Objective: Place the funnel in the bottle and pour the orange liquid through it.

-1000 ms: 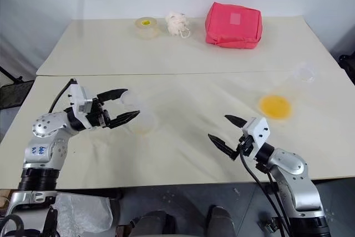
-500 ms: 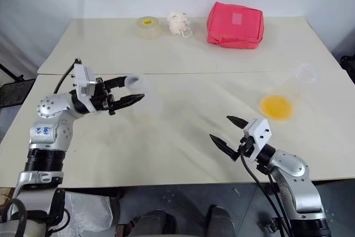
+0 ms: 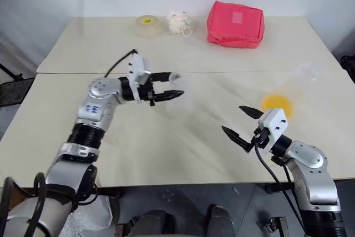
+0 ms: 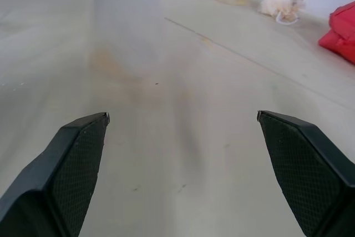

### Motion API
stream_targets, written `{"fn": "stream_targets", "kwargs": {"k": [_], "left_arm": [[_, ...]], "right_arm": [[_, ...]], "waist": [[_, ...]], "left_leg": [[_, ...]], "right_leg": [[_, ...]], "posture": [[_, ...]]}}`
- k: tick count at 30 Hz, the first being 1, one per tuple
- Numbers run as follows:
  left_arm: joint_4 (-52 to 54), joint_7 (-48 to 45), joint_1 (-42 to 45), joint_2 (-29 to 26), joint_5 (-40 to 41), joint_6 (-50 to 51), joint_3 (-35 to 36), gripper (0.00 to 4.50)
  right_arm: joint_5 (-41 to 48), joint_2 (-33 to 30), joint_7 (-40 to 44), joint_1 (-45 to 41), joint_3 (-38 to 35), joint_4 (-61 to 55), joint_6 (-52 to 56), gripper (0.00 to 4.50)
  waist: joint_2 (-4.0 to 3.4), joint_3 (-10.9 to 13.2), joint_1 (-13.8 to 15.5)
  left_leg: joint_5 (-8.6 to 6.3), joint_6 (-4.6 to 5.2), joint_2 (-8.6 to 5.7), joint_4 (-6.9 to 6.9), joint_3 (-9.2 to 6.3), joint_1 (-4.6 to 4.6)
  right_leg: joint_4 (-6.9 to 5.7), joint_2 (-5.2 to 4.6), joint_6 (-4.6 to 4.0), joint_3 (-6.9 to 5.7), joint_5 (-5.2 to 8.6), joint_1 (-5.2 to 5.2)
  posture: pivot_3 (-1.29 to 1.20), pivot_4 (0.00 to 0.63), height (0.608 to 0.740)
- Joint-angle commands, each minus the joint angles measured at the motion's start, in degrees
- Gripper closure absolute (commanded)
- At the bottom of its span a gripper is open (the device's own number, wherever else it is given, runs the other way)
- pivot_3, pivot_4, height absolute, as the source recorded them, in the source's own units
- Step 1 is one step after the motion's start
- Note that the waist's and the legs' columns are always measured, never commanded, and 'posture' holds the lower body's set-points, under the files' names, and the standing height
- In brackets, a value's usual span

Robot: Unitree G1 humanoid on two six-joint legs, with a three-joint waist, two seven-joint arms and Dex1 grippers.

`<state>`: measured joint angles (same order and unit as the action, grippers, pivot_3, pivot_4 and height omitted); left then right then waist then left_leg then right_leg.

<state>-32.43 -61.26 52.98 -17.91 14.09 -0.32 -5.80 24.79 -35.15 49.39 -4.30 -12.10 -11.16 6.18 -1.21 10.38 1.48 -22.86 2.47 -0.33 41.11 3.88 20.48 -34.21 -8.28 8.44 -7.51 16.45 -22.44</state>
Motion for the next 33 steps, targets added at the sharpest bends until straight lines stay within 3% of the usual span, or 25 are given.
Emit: {"fn": "stream_targets", "kwargs": {"k": [1,12,19,33], "left_arm": [[-0.88,-1.28,1.32,1.35,-0.46,-3.59,-0.01,2.15],[-0.96,-3.12,0.04,3.61,-1.60,-4.25,-1.30,2.15],[0.07,-3.21,-0.85,2.98,-1.59,-2.59,-1.57,0.01],[5.54,-5.94,-0.58,-2.16,0.48,5.13,0.07,0.01]], "right_arm": [[4.18,-1.84,3.00,2.10,-3.35,-3.60,0.28,0.00],[8.97,-3.83,5.41,2.19,-4.98,-6.21,2.86,0.00],[8.78,-3.53,4.49,2.08,-4.66,-6.73,2.63,0.00],[8.83,-4.50,5.02,1.89,-5.26,-6.23,2.85,0.00]], "waist": [[0.11,0.07,-0.04],[0.14,0.08,0.03],[0.14,0.08,0.05],[0.14,0.08,-0.04]], "left_leg": [[0.00,0.00,0.01,0.01,-0.01,0.07],[0.01,0.01,0.01,0.09,-0.03,0.09],[0.01,0.01,0.01,0.09,-0.07,0.09],[0.01,0.01,0.02,0.10,-0.12,0.10]], "right_leg": [[0.01,0.00,0.00,-0.07,0.00,-0.02],[0.00,-0.02,0.00,-0.08,0.00,-0.01],[0.00,-0.02,0.00,-0.09,0.00,-0.01],[-0.02,-0.02,0.00,-0.08,0.00,-0.02]], "posture": [[0.00,0.150,0.740],[0.00,0.150,0.740],[0.00,0.150,0.740],[0.00,0.150,0.740]]}}
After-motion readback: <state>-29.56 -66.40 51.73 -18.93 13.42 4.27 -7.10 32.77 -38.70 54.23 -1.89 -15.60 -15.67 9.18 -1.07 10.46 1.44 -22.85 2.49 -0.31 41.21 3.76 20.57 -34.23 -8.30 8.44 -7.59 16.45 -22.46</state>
